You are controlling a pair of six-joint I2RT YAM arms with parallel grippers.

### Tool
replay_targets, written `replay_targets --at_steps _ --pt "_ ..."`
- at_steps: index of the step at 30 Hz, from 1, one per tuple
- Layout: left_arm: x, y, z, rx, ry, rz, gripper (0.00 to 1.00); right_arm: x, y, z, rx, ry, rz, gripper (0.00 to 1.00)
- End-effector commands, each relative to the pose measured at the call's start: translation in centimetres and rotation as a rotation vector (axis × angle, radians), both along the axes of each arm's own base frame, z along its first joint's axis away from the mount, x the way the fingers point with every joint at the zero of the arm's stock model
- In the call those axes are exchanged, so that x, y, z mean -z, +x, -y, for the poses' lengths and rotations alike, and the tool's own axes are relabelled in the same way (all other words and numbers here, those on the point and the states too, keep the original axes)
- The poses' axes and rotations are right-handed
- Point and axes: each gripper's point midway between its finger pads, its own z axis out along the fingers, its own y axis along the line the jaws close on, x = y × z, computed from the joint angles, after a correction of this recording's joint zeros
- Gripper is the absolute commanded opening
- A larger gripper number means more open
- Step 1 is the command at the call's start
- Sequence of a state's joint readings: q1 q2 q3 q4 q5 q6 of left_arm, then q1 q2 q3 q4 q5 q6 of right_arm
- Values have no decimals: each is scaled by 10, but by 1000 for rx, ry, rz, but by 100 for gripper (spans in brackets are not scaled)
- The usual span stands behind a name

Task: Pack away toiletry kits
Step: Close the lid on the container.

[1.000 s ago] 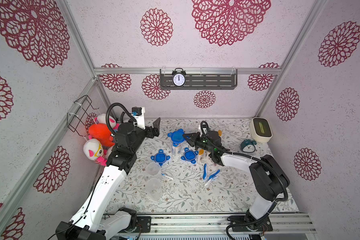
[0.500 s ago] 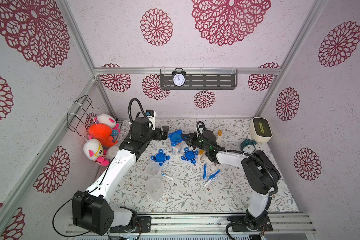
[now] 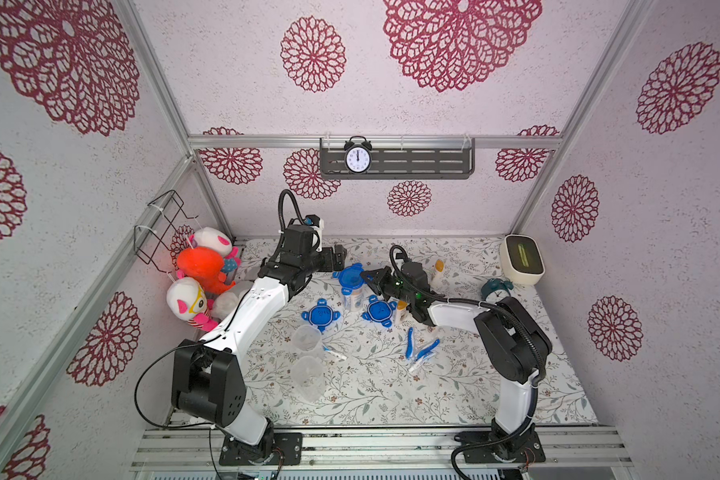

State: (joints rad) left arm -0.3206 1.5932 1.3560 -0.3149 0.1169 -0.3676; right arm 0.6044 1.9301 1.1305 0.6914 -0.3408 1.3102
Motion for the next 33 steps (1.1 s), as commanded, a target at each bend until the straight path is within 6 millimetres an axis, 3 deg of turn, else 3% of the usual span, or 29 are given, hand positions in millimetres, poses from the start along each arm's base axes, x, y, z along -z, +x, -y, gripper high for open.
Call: replay_targets --at_steps 1,5,13,20,33 --pt "-4 -1 11 25 -16 -13 93 -20 7 1 6 38 51 0" --pt "5 -1 15 45 6 -41 92 -16 7 4 14 30 42 4" --pt "6 -1 16 44 15 -43 91 -14 6 6 18 13 45 31" --pt "19 2 18 54 44 -96 87 -15 5 8 18 0 52 34" --pt "49 -1 38 117 11 -232 30 -13 6 9 13 6 49 32"
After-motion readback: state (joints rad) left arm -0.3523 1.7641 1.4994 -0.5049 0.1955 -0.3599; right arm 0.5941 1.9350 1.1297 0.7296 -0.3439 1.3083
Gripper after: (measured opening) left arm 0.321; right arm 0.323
